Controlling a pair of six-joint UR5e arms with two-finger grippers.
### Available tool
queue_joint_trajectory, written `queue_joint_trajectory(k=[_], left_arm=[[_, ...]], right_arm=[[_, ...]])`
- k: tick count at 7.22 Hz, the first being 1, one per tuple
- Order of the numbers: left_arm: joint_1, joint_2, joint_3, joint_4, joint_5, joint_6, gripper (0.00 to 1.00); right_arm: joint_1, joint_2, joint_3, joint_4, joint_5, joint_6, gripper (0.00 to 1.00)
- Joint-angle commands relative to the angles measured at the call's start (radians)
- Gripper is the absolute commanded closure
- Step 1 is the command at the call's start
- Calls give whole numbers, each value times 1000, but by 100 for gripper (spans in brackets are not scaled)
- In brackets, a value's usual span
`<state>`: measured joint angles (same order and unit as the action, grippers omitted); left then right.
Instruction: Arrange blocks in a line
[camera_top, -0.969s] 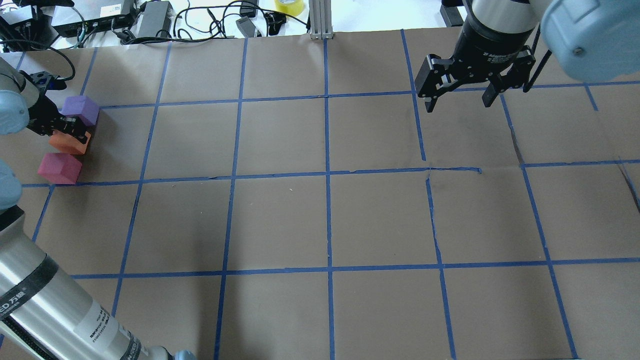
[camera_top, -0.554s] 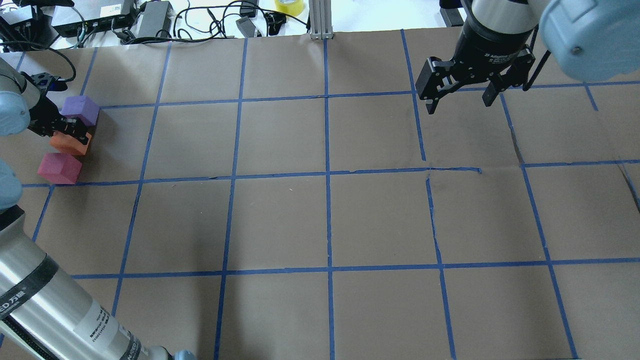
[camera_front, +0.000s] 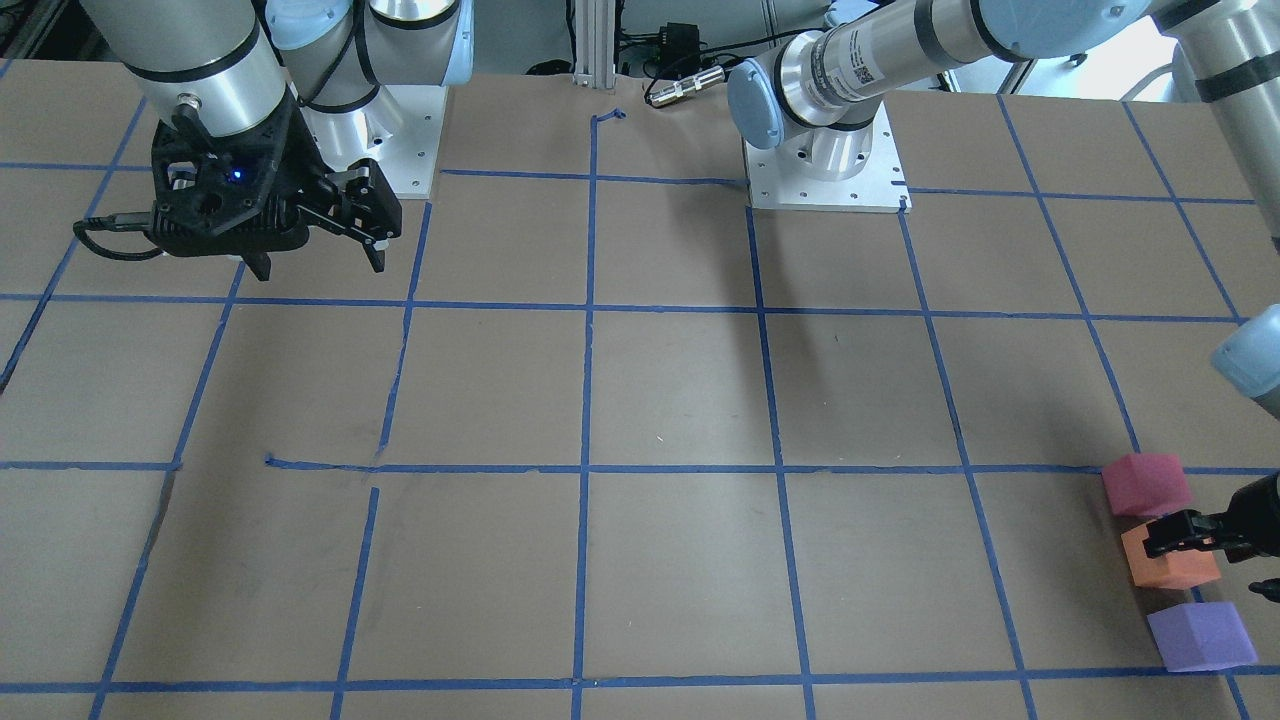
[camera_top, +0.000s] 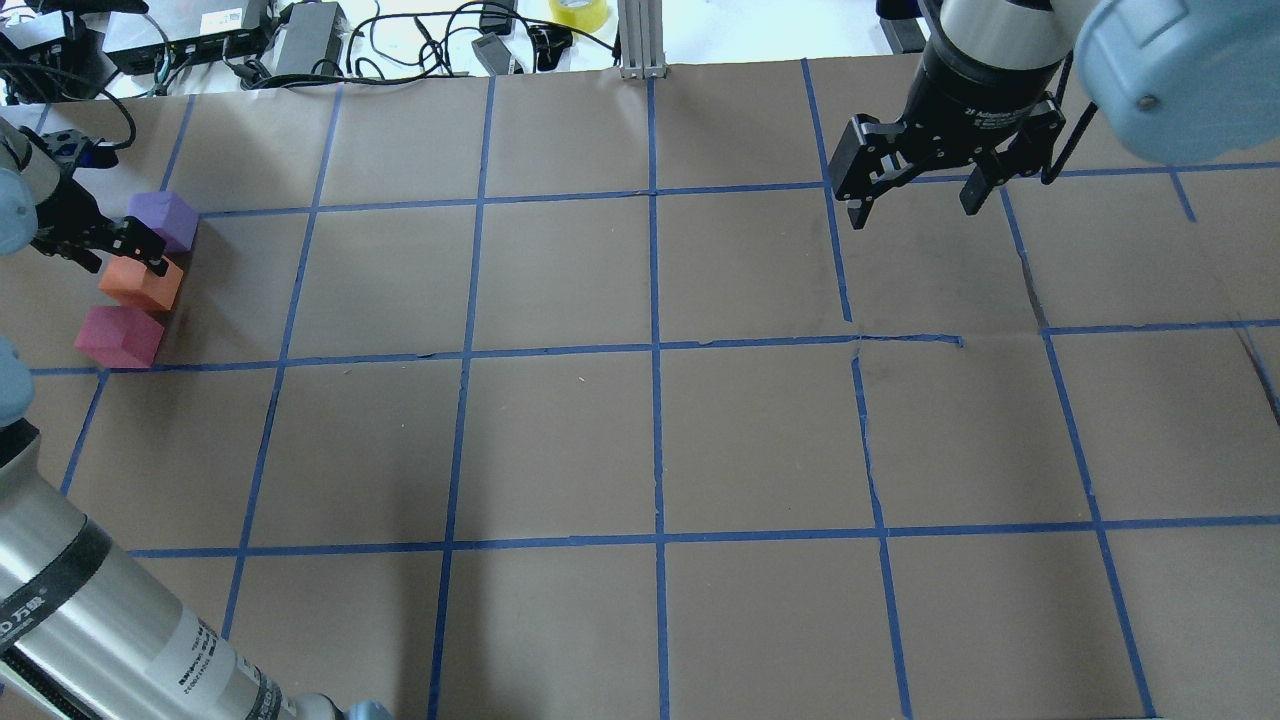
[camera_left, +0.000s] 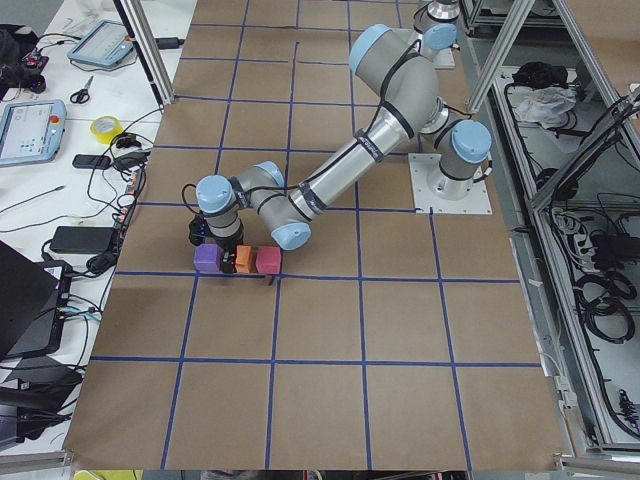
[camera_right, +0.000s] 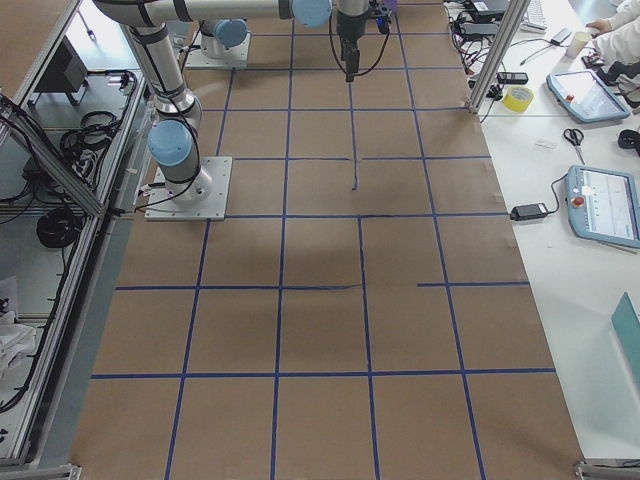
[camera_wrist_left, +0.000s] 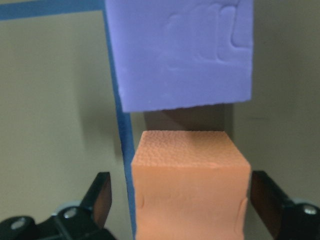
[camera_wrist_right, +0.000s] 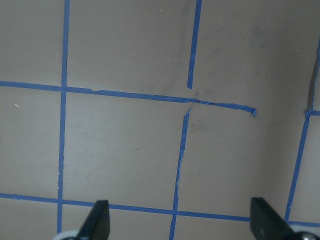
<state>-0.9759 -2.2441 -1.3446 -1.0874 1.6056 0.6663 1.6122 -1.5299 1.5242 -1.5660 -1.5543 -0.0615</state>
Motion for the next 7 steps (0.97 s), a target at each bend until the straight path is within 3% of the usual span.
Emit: queue_joint_trajectory(k=[1, 3, 4, 7], left_arm=[[-9, 142, -8, -133, 2, -1, 0], [-44, 333, -30, -339, -9, -29, 0], [-126, 416, -56, -404, -3, -130, 0], [-398, 555, -114, -399, -12, -487, 0]], right_arm=[[0, -4, -1, 0, -1, 2, 0], [0, -4, 1, 1, -1, 2, 0], [0, -4, 1, 1, -3, 3, 0], [0, -6, 1, 1, -1, 2, 0]])
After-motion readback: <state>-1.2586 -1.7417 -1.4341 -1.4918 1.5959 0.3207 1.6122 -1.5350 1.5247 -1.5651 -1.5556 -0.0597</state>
